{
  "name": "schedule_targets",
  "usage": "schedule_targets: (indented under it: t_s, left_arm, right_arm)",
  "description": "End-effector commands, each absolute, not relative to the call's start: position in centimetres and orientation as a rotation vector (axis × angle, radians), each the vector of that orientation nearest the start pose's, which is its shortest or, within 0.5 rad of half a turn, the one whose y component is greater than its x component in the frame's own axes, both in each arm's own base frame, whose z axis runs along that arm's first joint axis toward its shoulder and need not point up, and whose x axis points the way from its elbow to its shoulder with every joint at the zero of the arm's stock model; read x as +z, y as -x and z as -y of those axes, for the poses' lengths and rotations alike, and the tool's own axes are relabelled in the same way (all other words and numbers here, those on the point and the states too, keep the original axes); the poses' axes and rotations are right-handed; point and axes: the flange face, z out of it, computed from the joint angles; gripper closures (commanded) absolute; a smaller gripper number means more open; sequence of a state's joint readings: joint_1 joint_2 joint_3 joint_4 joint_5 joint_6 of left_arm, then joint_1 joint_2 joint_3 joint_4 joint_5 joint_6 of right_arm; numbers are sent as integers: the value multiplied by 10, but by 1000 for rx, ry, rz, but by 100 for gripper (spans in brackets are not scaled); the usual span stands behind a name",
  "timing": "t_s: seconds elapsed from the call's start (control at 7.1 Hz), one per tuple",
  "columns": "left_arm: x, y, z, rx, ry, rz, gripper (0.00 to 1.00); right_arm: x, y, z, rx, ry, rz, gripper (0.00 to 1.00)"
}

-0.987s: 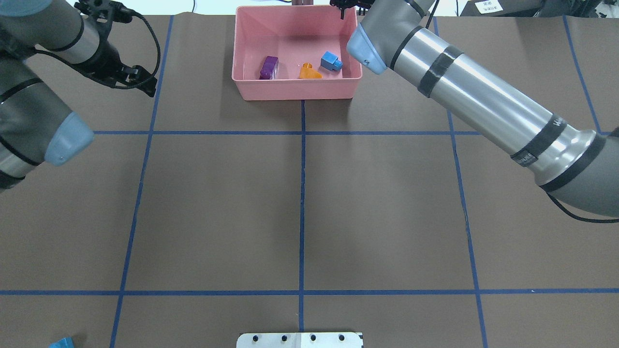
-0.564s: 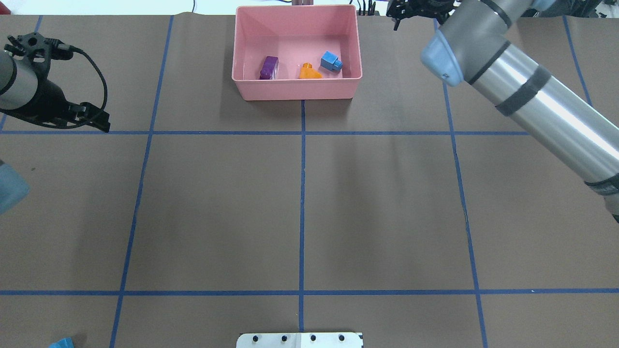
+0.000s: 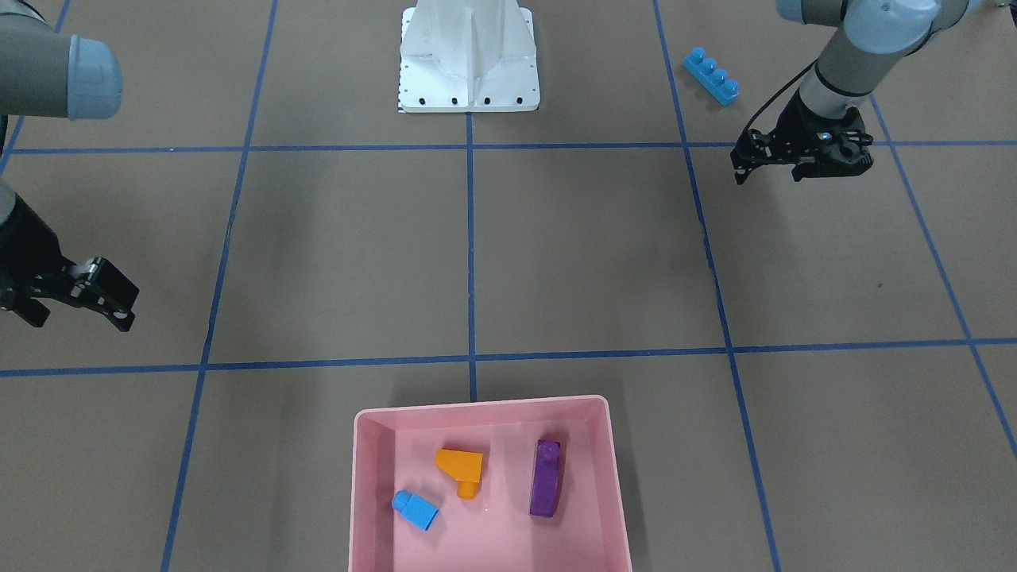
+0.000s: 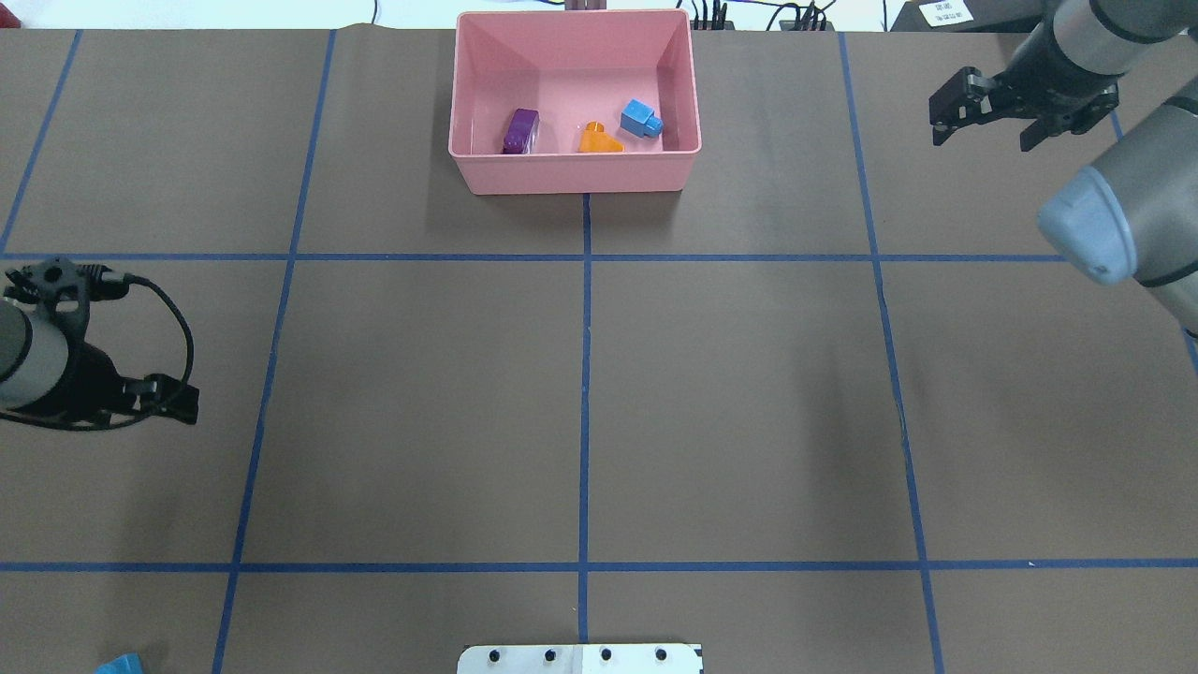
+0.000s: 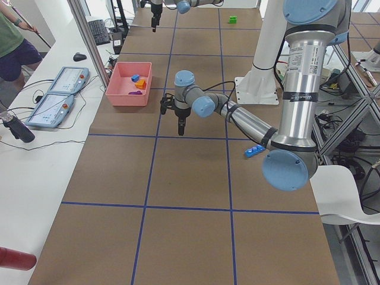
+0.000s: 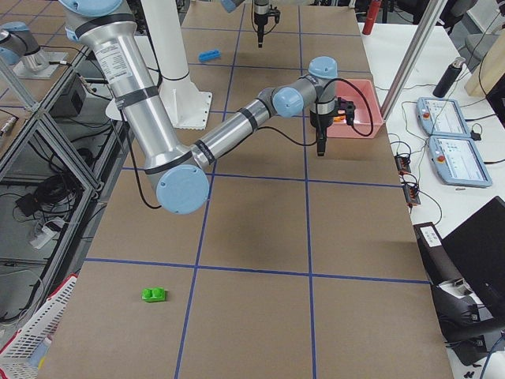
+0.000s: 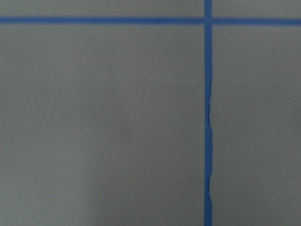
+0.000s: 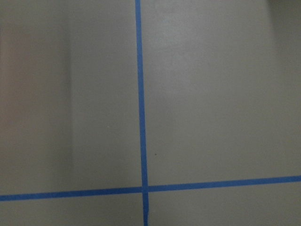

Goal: Put all blocks into box

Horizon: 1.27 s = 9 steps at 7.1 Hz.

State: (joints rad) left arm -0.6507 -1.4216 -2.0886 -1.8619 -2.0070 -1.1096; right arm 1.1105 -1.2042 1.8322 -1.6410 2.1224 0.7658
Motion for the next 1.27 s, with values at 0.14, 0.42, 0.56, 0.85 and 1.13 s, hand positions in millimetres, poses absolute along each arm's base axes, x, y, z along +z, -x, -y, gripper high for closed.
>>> schedule_targets:
  t_s: [0.14,0.42,0.56,0.85,1.13]
  left_arm:
    - [459,-308,201,1,125,-723,0]
    - [462,-333,146,-12,142,-674,0]
    - [465,-340,129,1,166,-659,0]
    - [490,-354,105,15,135,-608,0]
    - [509,-359,97,38,151,-624,0]
  right_arm:
    - [361,177,546,118,-144,752,0]
    - [358,176,546,118,-148,754,0]
    - [358,175,546,118,-150,755,0]
    - [357,177,546,116,-150,756,0]
    - [354,176,548,117,-157,755,0]
